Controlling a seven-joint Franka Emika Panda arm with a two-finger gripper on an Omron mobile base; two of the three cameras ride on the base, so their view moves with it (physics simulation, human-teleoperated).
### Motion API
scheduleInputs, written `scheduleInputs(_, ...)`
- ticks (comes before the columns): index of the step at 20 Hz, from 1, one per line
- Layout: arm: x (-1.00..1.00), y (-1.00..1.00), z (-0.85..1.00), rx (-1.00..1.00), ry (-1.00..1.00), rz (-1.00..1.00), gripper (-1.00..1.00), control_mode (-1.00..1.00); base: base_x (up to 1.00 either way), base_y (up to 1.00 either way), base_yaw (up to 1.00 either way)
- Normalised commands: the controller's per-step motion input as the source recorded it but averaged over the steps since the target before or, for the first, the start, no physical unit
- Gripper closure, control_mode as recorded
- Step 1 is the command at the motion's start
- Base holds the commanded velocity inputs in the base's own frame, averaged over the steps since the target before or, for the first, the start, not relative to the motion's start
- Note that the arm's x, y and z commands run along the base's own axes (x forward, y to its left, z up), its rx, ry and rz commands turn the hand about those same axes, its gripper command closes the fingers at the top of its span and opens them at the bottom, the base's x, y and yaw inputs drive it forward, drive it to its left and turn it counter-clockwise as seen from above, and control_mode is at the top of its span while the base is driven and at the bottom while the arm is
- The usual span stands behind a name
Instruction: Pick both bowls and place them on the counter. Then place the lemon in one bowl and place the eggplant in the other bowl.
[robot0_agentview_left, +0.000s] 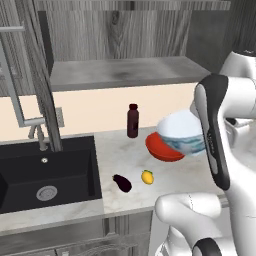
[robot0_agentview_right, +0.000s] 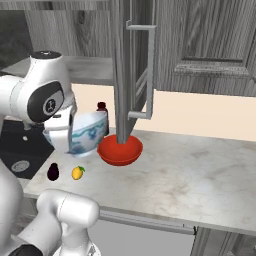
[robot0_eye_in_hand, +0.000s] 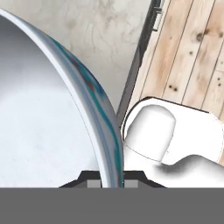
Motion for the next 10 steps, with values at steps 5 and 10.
scheduleInputs(5, -0.03, -0.23, -0.34, 0.0, 0.0, -0.15, 1.0, -1.0, 0.0, 0.0, 0.0)
scheduleInputs(10, -0.18, -0.29, -0.28, -0.01, -0.02, -0.11, 1.0, -1.0, 0.0, 0.0, 0.0)
